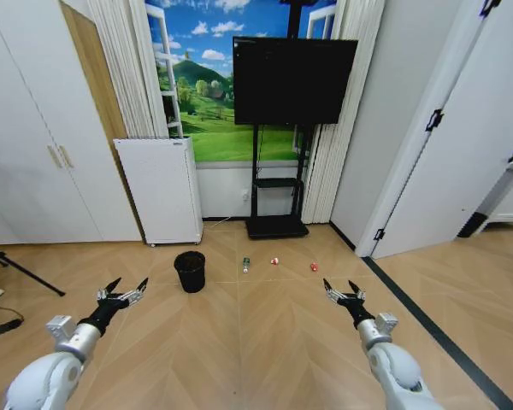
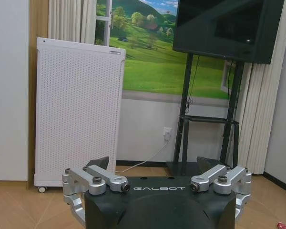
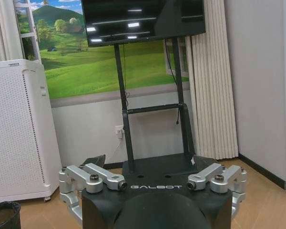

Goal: Pick up the trash bin and place the garbage on the floor into it.

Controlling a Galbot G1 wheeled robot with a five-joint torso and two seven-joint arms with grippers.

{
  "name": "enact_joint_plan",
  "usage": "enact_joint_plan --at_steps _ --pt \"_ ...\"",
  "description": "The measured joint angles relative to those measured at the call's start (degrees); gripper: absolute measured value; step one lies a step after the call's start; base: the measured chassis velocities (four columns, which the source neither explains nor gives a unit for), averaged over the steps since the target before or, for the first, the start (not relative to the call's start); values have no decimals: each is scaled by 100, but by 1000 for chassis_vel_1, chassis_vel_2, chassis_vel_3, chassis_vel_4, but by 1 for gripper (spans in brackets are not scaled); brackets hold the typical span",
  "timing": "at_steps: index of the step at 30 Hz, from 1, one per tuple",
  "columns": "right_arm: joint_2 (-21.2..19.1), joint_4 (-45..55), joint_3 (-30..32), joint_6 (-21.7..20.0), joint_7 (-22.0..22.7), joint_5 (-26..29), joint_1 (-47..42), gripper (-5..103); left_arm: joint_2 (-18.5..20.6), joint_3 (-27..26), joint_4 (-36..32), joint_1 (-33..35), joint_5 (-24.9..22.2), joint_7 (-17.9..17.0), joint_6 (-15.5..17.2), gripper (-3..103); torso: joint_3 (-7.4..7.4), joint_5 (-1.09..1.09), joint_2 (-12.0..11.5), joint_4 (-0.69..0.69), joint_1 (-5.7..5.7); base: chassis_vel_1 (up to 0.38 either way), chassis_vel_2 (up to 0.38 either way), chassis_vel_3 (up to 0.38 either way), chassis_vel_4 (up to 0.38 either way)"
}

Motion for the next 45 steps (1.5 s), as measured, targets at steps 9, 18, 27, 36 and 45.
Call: enact_joint_plan --at_steps 9,18,27,36,45 --pt "-76 -24 29 79 -41 -5 3 100 0 -5 -21 3 -40 43 21 100 0 0 0 0 0 0 0 0 0" --pt "-25 -75 60 263 -50 -204 -25 100 -16 -9 -31 -13 345 83 -100 100 0 0 0 0 0 0 0 0 0" --pt "19 -90 109 390 -25 -449 -68 100 -16 -9 -86 -51 717 89 -230 100 0 0 0 0 0 0 0 0 0" --pt "15 6 152 407 -40 -508 -162 100 -23 -16 -73 -22 669 128 -232 100 0 0 0 0 0 0 0 0 0" --pt "27 86 200 295 -67 -566 -255 100 -35 -16 -98 -20 597 131 -195 100 0 0 0 0 0 0 0 0 0"
